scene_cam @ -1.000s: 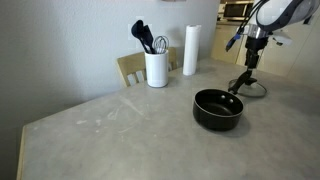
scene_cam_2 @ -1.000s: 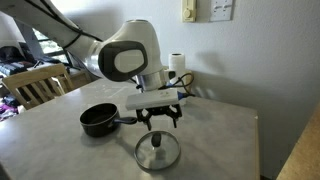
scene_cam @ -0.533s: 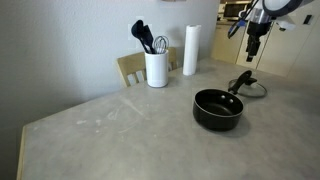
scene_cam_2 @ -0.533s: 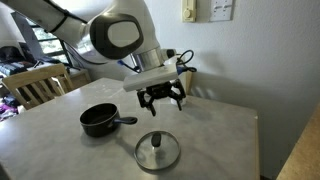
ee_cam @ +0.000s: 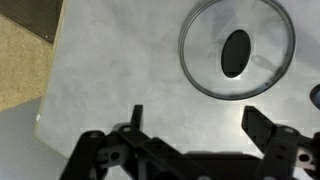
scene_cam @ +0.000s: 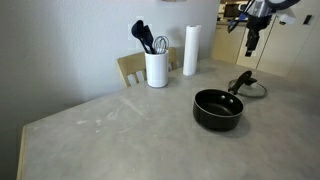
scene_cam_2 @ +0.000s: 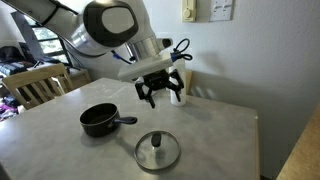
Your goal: Put the lid on the pot then put it back on the counter
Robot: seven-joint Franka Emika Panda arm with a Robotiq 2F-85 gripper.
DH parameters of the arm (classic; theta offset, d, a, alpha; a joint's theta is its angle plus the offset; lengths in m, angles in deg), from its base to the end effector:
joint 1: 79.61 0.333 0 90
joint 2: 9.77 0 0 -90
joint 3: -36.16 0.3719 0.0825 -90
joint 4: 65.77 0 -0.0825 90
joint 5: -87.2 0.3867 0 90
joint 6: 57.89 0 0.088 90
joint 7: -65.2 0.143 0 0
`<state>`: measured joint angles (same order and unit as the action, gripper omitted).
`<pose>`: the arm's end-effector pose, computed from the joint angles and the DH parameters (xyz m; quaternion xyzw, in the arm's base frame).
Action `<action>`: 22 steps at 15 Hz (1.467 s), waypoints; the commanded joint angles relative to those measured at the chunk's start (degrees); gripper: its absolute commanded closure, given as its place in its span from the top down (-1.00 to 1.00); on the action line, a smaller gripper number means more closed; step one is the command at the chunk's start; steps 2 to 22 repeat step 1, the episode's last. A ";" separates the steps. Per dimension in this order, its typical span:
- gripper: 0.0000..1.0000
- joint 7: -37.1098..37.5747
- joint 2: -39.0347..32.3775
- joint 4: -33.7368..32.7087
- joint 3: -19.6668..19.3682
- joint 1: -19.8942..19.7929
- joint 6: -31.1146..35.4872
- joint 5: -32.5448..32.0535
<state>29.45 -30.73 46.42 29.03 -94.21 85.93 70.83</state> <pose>0.6154 -0.2439 0.3246 0.9615 0.2316 0.0244 0.1456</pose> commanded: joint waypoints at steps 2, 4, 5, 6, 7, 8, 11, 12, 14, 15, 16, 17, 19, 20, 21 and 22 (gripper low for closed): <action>1.00 -0.02 -0.01 -0.06 -0.06 0.08 -0.13 0.04; 1.00 -0.02 -0.01 -0.06 -0.06 0.08 -0.13 0.04; 1.00 -0.02 -0.01 -0.06 -0.06 0.08 -0.13 0.04; 1.00 -0.02 -0.01 -0.06 -0.06 0.08 -0.13 0.04; 1.00 -0.02 -0.01 -0.06 -0.06 0.08 -0.13 0.04; 1.00 -0.02 -0.01 -0.06 -0.06 0.08 -0.13 0.04; 1.00 -0.02 -0.01 -0.06 -0.06 0.08 -0.13 0.04; 1.00 -0.02 -0.01 -0.06 -0.06 0.08 -0.13 0.04; 1.00 -0.02 -0.01 -0.06 -0.06 0.08 -0.13 0.04; 1.00 -0.02 -0.01 -0.06 -0.06 0.08 -0.13 0.04; 1.00 -0.02 -0.01 -0.06 -0.06 0.08 -0.13 0.04; 1.00 -0.02 -0.01 -0.06 -0.06 0.08 -0.13 0.04; 1.00 -0.02 -0.01 -0.06 -0.06 0.08 -0.13 0.04; 1.00 -0.02 -0.01 -0.06 -0.06 0.08 -0.13 0.04; 1.00 -0.02 -0.01 -0.06 -0.06 0.08 -0.13 0.04; 1.00 -0.02 -0.01 -0.06 -0.06 0.08 -0.13 0.04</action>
